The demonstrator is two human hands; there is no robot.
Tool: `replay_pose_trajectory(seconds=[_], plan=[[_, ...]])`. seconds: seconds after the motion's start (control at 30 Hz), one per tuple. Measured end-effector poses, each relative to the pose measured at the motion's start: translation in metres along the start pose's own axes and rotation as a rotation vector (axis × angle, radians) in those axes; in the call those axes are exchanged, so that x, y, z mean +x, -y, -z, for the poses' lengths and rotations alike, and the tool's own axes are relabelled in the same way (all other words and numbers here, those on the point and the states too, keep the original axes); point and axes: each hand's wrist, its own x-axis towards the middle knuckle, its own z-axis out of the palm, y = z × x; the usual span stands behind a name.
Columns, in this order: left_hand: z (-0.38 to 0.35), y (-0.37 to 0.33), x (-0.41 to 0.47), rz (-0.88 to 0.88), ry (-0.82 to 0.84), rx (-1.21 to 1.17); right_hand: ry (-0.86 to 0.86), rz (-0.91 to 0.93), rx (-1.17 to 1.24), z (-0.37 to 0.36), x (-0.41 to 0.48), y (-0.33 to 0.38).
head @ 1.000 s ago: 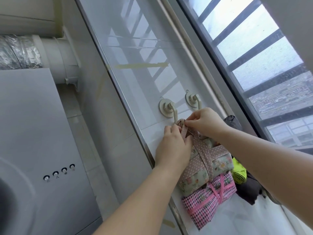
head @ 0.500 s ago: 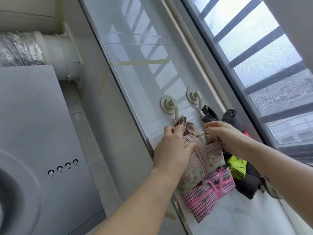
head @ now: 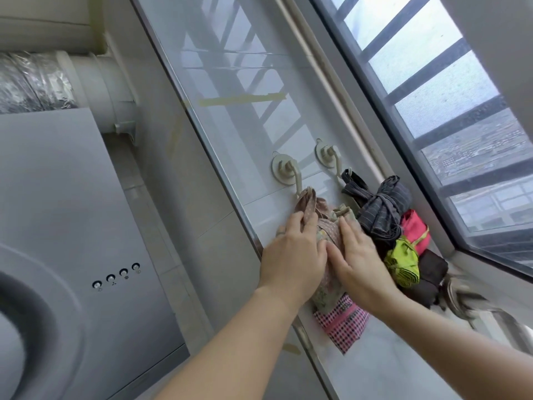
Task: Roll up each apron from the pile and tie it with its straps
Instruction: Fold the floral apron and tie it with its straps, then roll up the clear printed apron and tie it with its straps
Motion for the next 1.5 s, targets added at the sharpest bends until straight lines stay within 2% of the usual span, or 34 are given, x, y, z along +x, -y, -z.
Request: replay_pose_trajectory(seconds=[0.1,0.27,0.4,0.5,0.57,0.83,0.97,1.03,1.13,1.3,1.43,1.5], plan=[[0.003,0.000,-0.001,0.015,0.061,0.095,0.132,-0.020,0.057,-0.005,-0.005,0.002],[0.015,-0.003,-0.001,0.006,0.180,0.145,0.184,-0.047,0.006,0.011,0.001,0.002],[0.034,0.002,-0.020,0.017,0.257,0.107,0.031,-0.005,-0.157,0.022,-0.011,0.033],[0.054,0.013,-0.039,0.055,0.235,0.016,-0.125,0.160,-0.167,0.022,-0.029,0.071],[0.074,0.025,-0.064,0.094,0.191,-0.045,-0.132,0.225,-0.131,0.015,-0.047,0.105],[0.126,0.106,-0.234,0.380,0.046,-0.351,0.165,0.147,0.166,-0.054,-0.149,0.215],[0.129,0.130,-0.343,0.558,0.058,-0.407,0.453,0.196,0.262,-0.103,-0.228,0.246],[0.123,0.140,-0.414,0.673,0.127,-0.397,0.647,0.170,0.276,-0.137,-0.285,0.254],[0.108,0.151,-0.499,0.789,0.240,-0.420,0.892,0.078,0.247,-0.177,-0.351,0.249],[0.078,0.174,-0.655,1.017,0.509,-0.421,1.269,-0.245,0.129,-0.248,-0.469,0.237],[0.058,0.184,-0.742,0.995,0.746,-0.367,1.399,-0.703,0.000,-0.285,-0.536,0.215],[0.046,0.188,-0.783,0.945,0.899,-0.347,1.399,-0.796,-0.141,-0.306,-0.569,0.207]])
